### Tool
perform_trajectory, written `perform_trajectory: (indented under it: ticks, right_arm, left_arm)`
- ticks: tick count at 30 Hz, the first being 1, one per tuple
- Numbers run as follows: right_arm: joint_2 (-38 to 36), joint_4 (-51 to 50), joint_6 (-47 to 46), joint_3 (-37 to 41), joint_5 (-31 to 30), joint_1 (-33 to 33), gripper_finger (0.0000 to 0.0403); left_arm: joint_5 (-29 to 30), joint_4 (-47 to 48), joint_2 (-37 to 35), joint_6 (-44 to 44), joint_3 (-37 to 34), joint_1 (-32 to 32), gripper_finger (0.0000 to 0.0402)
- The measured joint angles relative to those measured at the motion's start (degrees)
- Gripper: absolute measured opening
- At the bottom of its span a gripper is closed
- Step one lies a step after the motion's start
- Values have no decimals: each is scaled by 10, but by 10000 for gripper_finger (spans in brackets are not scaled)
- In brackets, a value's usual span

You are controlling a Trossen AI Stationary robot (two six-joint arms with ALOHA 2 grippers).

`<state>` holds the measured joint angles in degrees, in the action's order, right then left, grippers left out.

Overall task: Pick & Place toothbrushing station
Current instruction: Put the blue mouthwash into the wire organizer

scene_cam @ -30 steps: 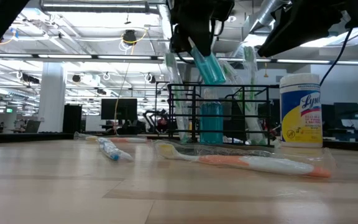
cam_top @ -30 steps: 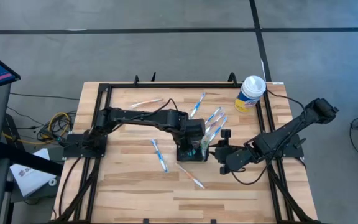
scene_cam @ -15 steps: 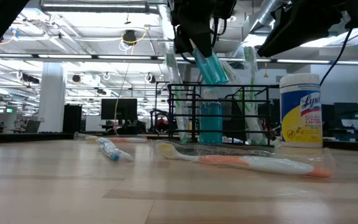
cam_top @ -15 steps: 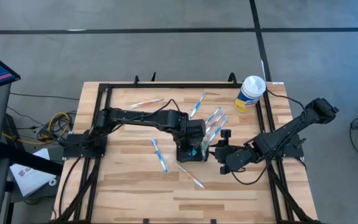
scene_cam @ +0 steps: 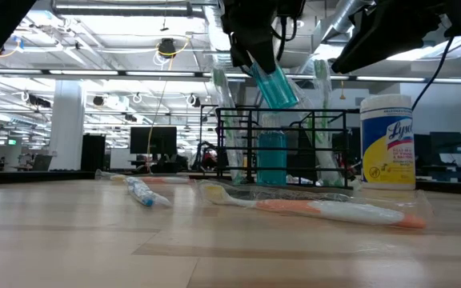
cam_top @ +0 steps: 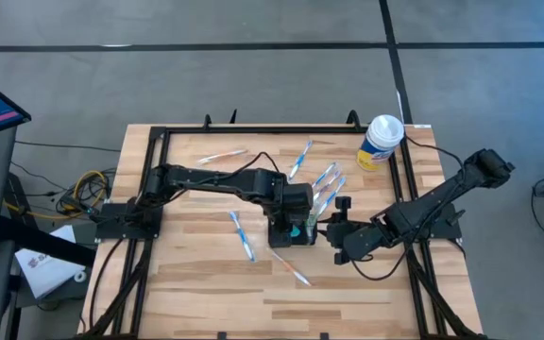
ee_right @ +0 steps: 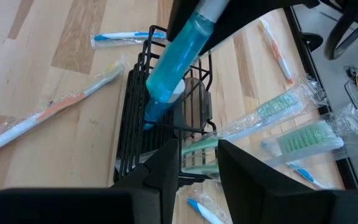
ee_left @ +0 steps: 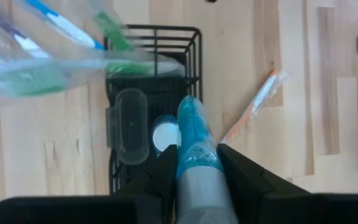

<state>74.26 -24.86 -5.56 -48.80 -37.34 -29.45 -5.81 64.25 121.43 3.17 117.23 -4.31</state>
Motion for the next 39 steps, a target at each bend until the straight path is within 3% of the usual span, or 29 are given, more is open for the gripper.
perform_trajectory:
  ticks: [20,39]
  right_arm:
    - [0,0,0,0,0,0,103]
    - [0,2,1,0,-2,0,103]
  left_arm:
    - [15,-14,5,-15,0,-3,89]
    - [15,-67,11,-23,-76,-1,89]
